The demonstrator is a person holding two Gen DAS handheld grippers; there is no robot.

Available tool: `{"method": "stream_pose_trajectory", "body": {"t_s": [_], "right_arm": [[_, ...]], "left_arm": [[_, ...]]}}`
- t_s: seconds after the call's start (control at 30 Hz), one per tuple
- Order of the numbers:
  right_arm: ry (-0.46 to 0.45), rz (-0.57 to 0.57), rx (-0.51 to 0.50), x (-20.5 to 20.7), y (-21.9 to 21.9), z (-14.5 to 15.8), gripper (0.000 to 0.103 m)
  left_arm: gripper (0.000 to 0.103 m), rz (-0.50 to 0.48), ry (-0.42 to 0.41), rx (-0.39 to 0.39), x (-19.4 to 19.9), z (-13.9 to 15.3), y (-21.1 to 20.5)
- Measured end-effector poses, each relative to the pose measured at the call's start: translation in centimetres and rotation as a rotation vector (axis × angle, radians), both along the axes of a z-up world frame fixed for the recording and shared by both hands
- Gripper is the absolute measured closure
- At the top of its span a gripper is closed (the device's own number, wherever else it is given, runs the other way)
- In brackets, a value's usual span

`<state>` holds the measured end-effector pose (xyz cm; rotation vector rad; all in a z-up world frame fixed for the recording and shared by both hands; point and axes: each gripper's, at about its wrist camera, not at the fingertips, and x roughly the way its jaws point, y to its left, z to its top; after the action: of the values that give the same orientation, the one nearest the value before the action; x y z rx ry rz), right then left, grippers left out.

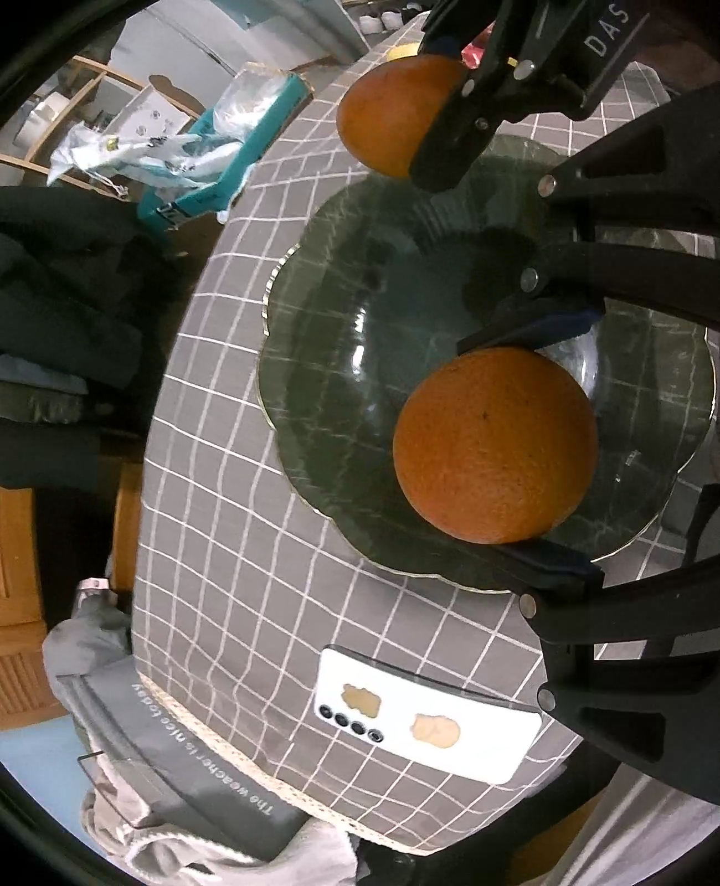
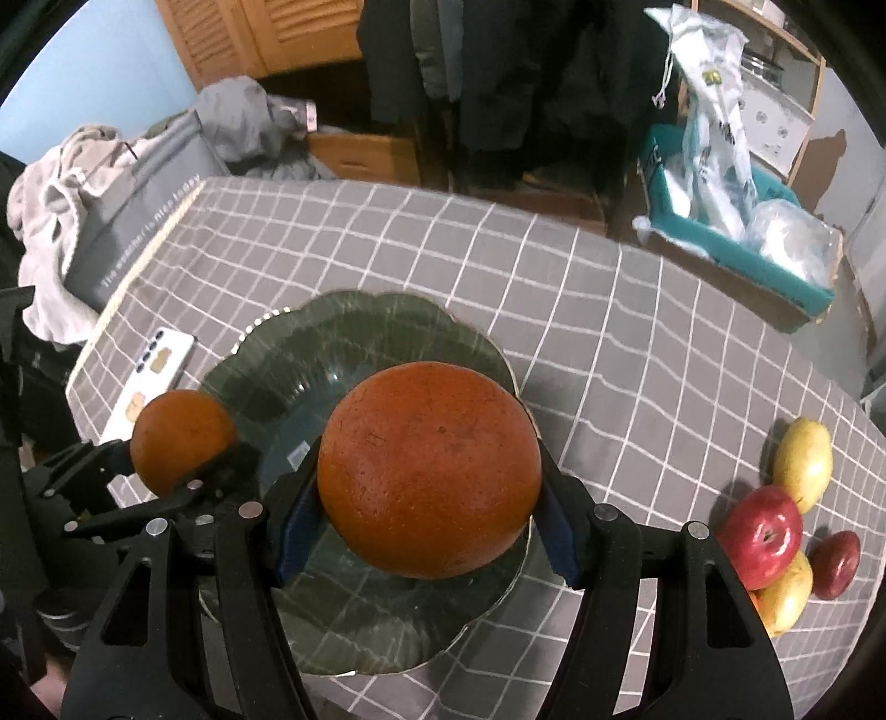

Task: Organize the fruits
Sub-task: 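Carry the large orange with the right tool while the left tool carries the small orange toward the green bowl, then open the right tool to drop the large orange while the left tool releases the small orange into the bowl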

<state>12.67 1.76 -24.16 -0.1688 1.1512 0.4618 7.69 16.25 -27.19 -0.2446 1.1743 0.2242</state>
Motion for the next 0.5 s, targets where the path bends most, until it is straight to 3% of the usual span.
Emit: {"method": "stream_pose_trajectory", "body": {"t_s": [0.5], "right_arm": [[0.048, -0.006, -0.011, 0.1, -0.1, -1.9, 0.036]], "left_arm": [[0.042, -0.018, 0.132, -0.056, 0.6, -4.1, -0.4]]}}
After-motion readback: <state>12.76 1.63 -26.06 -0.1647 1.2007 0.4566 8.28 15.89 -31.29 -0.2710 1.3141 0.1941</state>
